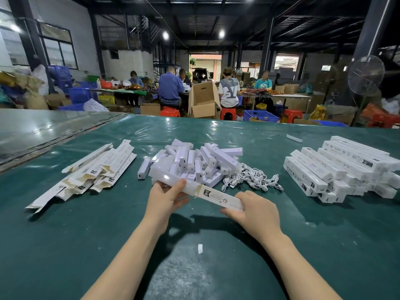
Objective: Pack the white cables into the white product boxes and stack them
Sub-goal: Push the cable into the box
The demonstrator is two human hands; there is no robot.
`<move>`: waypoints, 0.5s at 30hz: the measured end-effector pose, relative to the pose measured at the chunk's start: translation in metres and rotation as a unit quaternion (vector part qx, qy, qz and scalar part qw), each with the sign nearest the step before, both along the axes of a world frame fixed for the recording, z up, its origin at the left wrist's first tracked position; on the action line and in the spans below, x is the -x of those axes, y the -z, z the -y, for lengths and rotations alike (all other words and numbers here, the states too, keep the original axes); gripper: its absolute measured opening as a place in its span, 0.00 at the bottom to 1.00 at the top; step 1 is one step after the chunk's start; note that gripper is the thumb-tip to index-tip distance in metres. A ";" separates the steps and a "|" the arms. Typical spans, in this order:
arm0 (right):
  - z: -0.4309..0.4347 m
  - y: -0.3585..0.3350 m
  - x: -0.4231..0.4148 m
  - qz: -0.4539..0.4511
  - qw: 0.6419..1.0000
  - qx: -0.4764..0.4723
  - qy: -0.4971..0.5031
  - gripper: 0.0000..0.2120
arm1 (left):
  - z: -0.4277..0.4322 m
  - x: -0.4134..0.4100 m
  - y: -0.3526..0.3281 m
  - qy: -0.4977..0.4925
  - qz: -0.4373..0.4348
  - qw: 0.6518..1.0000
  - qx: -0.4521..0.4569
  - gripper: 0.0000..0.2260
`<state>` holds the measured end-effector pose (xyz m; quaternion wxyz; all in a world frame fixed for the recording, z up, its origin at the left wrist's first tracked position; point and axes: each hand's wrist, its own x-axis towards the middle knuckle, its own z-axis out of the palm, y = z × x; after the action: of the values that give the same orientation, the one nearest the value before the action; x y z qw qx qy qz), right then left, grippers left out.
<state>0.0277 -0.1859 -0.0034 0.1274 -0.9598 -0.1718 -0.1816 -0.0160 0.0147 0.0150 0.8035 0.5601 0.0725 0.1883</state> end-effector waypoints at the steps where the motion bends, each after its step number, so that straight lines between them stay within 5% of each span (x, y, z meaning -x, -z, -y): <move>1: 0.000 0.000 0.000 -0.001 1.000 0.000 -0.001 0.24 | 0.000 0.001 0.000 0.001 0.002 1.000 0.002 0.03; 10: 0.000 -0.004 0.002 -0.012 0.999 -0.037 -0.016 0.21 | -0.004 0.003 -0.009 -0.012 0.032 0.994 0.103 0.14; 13: 0.000 -0.005 0.003 -0.007 0.999 -0.047 -0.014 0.19 | -0.008 0.004 -0.007 -0.062 0.047 0.994 -0.078 0.20; 15: 0.000 -0.005 0.004 -0.006 0.999 -0.041 -0.013 0.19 | -0.011 0.006 -0.003 -0.088 0.060 0.935 -0.337 0.16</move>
<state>0.0240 -0.1863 0.0012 0.1703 -0.9525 -0.1763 -0.1808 -0.0221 0.0256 0.0184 0.5506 0.7772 0.0055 0.3046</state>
